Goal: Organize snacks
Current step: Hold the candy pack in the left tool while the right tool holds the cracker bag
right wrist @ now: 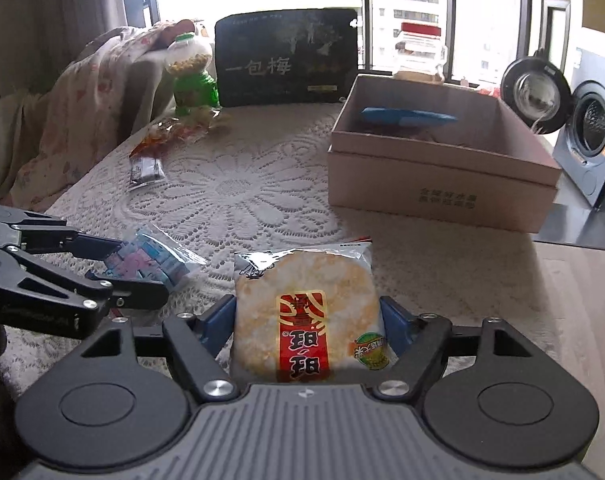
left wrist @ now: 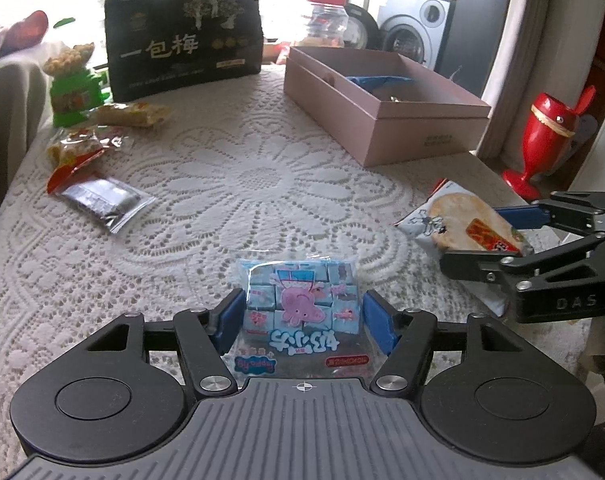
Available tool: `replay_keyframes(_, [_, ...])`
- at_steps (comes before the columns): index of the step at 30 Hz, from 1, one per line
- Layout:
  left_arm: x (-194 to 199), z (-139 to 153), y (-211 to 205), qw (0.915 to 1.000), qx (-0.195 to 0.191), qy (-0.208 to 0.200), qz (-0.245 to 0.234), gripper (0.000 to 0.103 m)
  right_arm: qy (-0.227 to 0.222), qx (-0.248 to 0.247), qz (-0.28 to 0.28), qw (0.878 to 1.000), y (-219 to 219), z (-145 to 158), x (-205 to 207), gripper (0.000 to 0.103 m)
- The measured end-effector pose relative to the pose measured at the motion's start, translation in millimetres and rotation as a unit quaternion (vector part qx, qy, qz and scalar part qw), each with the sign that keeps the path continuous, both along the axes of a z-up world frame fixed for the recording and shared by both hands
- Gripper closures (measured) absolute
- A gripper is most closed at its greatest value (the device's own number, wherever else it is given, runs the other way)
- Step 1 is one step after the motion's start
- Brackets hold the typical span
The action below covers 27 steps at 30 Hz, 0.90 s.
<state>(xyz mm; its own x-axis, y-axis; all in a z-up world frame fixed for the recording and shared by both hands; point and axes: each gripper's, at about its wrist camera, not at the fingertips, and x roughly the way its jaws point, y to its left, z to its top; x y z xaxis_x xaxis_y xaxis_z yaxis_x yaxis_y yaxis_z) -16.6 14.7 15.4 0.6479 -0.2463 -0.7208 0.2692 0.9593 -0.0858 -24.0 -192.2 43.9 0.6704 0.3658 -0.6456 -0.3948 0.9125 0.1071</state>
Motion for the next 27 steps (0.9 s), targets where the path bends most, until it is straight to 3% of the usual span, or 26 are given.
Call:
replay_keyframes(6, [-6,7,-9,0.9999,0.01,-0.007,-0.01,0.038,-0.019,-0.004,-0.003,1.0,-15,13,-13,0.027])
replay_keyframes(7, [-8,9,-10,0.9998,0.011,-0.012,-0.01,0.048,-0.021,-0.004,-0.007,1.0,-17,14,-15,0.027])
replay_keyframes(8, [-10,12,-11,0.9997,0.014,-0.019,-0.009,0.066,-0.022,-0.005,-0.01,1.0,-20,15,-17,0.027])
replay_keyframes(11, [-11,21,-11,0.9996,0.0,-0.022,-0.017,0.077,-0.03,-0.007,-0.017,0.999,-29,17,-22,0.027])
replay_keyframes(16, [-10,13,-12,0.9997,0.014,-0.009,-0.017,0.077,-0.026,-0.008,-0.031,0.999,-38,12,-23,0.027])
replay_keyframes(24, [-14,20,-7,0.9994,0.018,-0.03,-0.003,0.072,0.006,-0.012,-0.043,0.999,-26,-27,-12,0.026])
replay_keyframes(27, [-17,31,-4,0.9988,0.011,-0.048,0.001,0.072,-0.022,-0.013,-0.048,0.999,-25,-34,-16,0.025])
